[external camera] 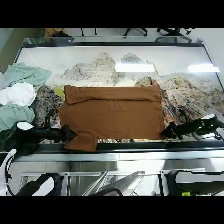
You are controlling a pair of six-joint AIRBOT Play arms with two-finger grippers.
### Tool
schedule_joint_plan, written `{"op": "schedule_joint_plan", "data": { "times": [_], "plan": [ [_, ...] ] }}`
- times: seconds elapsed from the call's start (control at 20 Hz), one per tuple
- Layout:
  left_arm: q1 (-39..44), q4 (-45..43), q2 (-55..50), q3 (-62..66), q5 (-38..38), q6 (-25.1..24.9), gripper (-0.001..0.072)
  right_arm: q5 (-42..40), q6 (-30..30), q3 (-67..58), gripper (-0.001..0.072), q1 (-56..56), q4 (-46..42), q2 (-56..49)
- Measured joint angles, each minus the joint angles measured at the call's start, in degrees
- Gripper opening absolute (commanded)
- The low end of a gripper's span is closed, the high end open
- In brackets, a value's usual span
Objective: Fold the shirts.
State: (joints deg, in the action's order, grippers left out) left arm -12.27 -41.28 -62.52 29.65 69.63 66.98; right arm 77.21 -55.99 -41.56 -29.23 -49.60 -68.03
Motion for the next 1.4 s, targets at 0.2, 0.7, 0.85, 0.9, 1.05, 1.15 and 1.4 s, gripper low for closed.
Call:
{"op": "schedule_joint_plan", "data": {
  "times": [0.2, 0.7, 0.85, 0.9, 1.05, 1.15, 1.4],
  "plan": [
    [-0.04, -4.11, 5.05, 0.35, 2.69, 1.77, 0.0014, 0.35, -2.12, 0.24, 0.0015, 1.07, 1.31, 2.38],
    [-0.02, -13.49, 19.91, 4.24, 8.57, 10.88, 0.0015, -1.68, -13.77, 0.24, 0.0015, -1.9, -3.19, 16.11],
    [-0.02, -13.7, 13.49, 11.98, 5.2, 10.97, 0.0015, -6.36, -8.0, -1.09, 0.0015, -1.05, 8.44, 15.08],
    [0.04, -13.79, 10.29, 15.58, 4.11, 10.62, 0.0015, -8.17, -5.97, -2.14, 0.0015, -0.17, 11.96, 13.97],
    [1.4, -13.88, -0.44, 26.8, 1.53, 9.01, 0.0015, -14.91, -0.79, -6.82, 0.0015, 4.61, 19.78, 8.9],
    [3.1, -14.1, -8.07, 33.62, -0.52, 7.93, 0.0015, -19.85, 1.42, -10.27, 0.0016, 8.33, 22.36, 4.57],
    [7.54, -14.25, -26.36, 47.56, -6.71, 6.03, 0.0022, -27.45, 4.26, -17.11, 0.0017, 13.29, 24.83, -5.9]
  ]
}}
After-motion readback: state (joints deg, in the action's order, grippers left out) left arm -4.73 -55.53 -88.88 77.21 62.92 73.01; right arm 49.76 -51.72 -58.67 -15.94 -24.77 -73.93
